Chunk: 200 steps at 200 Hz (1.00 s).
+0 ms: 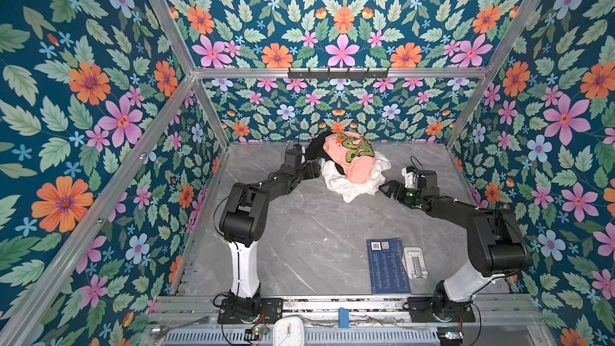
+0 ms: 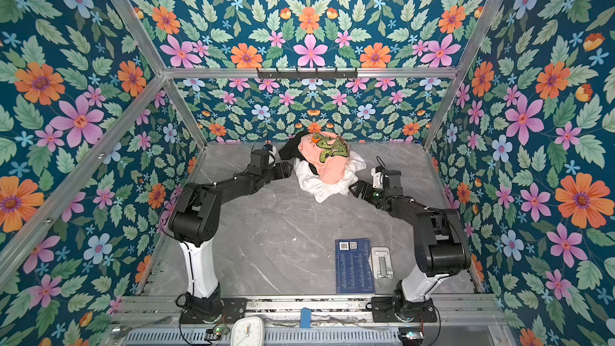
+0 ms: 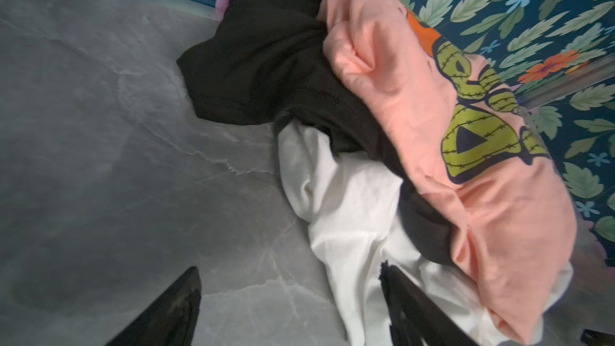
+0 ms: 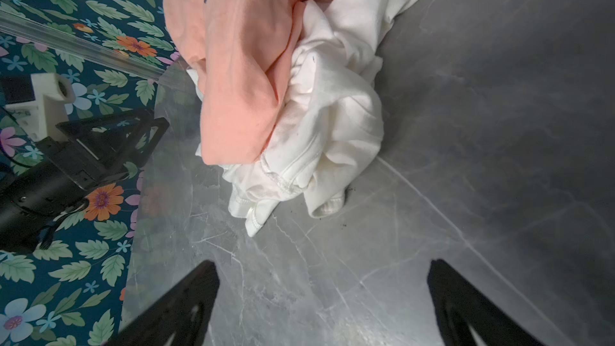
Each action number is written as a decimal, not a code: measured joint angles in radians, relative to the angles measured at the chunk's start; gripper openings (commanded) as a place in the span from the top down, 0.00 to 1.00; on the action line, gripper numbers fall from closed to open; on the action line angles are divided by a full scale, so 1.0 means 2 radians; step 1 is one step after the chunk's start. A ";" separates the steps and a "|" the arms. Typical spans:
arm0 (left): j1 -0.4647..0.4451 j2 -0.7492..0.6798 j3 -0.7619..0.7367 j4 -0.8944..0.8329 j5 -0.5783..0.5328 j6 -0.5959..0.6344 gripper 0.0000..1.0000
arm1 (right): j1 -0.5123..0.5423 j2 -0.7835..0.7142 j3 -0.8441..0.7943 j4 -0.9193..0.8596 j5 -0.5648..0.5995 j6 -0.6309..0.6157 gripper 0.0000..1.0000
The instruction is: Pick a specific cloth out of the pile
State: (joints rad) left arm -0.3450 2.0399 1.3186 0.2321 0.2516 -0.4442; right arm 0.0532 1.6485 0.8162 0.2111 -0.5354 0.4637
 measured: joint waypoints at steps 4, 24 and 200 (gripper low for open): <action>0.000 0.003 0.003 0.002 0.005 0.000 0.20 | 0.000 0.000 0.000 0.000 -0.002 0.000 0.01; -0.001 0.021 0.022 0.007 0.032 -0.001 0.26 | 0.000 0.000 0.002 0.000 -0.006 0.000 0.01; 0.027 0.119 0.117 0.011 0.136 -0.050 0.50 | 0.000 0.017 0.010 -0.006 -0.017 -0.002 0.01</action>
State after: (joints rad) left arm -0.2920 2.2787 1.5536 0.2539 0.5236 -0.5442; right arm 0.0532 1.6833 0.8360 0.2001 -0.5697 0.4603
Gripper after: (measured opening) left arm 0.505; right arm 0.993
